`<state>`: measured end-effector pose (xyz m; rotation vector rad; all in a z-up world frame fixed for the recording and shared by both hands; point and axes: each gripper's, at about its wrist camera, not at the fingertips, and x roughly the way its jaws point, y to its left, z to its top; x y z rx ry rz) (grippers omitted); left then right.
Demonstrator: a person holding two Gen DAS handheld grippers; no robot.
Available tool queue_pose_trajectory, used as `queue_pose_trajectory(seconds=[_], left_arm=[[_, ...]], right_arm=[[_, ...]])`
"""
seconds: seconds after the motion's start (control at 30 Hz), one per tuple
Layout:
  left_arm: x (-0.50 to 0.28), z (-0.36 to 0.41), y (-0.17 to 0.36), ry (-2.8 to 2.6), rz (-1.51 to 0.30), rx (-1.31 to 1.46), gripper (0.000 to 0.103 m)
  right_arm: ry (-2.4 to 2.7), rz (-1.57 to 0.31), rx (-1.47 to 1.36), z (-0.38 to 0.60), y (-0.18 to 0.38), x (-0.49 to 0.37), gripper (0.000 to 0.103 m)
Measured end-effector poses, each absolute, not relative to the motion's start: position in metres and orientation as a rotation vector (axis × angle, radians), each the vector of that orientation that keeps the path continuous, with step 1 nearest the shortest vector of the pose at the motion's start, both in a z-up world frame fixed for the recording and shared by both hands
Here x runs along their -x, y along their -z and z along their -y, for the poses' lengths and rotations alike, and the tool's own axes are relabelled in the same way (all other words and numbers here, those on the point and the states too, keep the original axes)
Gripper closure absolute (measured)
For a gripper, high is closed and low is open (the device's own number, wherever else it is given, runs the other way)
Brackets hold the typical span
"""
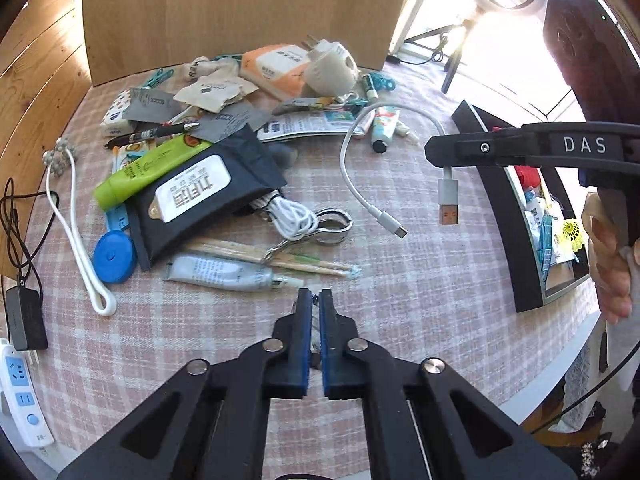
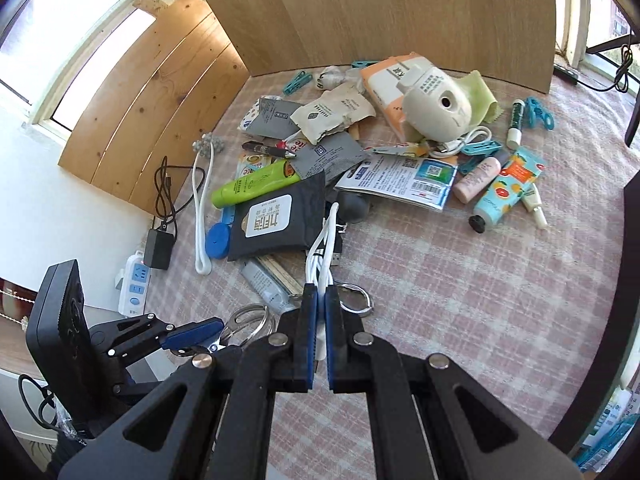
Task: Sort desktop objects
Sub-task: 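Carry the nail clipper and white cable into the tray and release both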
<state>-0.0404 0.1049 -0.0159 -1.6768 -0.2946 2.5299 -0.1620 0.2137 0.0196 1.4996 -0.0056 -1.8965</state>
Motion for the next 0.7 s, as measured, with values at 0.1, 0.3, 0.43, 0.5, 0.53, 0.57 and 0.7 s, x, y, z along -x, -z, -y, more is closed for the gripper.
queue_pose_trajectory(seconds=[0.1, 0.3, 0.43, 0.5, 0.53, 0.57, 0.7], left_arm=[[0.057, -0.133, 0.014, -2.523, 0.283, 1.664, 0.103], [0.067, -0.145, 0.013, -2.548, 0.247, 1.738, 0.098], [0.050, -0.146, 0.023, -2.511, 0.185, 1.825, 0.074], [0.041, -0.154, 0.030, -2.502, 0.142, 1.858, 0.060], [0.038, -0.160, 0.034, -2.492, 0.130, 1.869, 0.055], [0.035, -0.166, 0.040, -2.476, 0.117, 1.877, 0.053], [0.032, -0.189, 0.069, -2.433, -0.014, 1.971, 0.043]], right_arm=[[1.939, 0.018, -1.494, -0.254, -0.029, 0.165, 0.099], [2.023, 0.075, -1.504, -0.336, -0.037, 0.169, 0.099], [2.036, 0.084, -1.509, -0.367, -0.035, 0.168, 0.099], [2.035, 0.087, -1.522, -0.378, -0.029, 0.169, 0.099], [2.032, 0.087, -1.529, -0.384, -0.027, 0.168, 0.099], [2.029, 0.086, -1.534, -0.388, -0.024, 0.168, 0.099], [2.020, 0.073, -1.544, -0.400, -0.020, 0.166, 0.099]])
